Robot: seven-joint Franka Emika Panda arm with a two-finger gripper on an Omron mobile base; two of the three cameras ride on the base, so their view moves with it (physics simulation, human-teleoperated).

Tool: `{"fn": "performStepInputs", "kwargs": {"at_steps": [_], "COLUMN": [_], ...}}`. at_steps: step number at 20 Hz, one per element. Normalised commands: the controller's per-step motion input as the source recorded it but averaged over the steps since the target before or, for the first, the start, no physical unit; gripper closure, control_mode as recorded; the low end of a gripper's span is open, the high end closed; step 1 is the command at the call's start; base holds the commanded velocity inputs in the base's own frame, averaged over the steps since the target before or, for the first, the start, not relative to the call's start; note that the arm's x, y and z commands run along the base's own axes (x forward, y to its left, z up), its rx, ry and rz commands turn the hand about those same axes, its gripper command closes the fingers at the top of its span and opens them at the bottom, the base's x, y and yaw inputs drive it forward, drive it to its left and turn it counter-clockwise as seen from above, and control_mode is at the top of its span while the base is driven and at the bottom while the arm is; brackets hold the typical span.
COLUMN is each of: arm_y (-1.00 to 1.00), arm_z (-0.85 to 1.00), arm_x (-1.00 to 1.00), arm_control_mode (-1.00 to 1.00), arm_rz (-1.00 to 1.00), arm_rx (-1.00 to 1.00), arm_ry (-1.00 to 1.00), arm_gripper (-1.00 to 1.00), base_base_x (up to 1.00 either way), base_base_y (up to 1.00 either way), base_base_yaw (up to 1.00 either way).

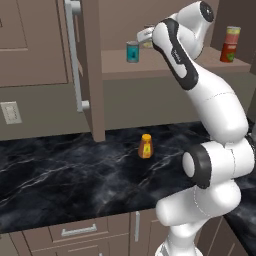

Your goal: Stack two cans on top of the other two cans in the cabinet.

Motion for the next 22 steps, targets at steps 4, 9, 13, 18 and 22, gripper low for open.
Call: {"fn": "performStepInputs", "kwargs": {"at_steps": [4, 9, 13, 18, 22], "arm_y": [0.17, 0.19, 0.18, 0.13, 0.15], "arm_z": [0.14, 0.06, 0.06, 0.07, 0.0], "arm_x": [0.08, 0.17, 0.24, 0.2, 0.12], "arm_control_mode": [-1.0, -1.0, -1.0, -1.0, -1.0], "arm_rz": [0.0, 0.0, 0.0, 0.0, 0.0], "arm_rx": [0.0, 0.0, -0.01, -0.04, -0.01], "arm_ry": [-0.02, -0.01, 0.0, 0.0, 0.0], "arm_gripper": [1.0, 1.0, 1.0, 1.0, 1.0], "base_base_x": [0.0, 0.0, 0.0, 0.0, 0.0], "base_base_y": [0.0, 0.0, 0.0, 0.0, 0.0], "base_base_yaw": [0.0, 0.0, 0.0, 0.0, 0.0]}}
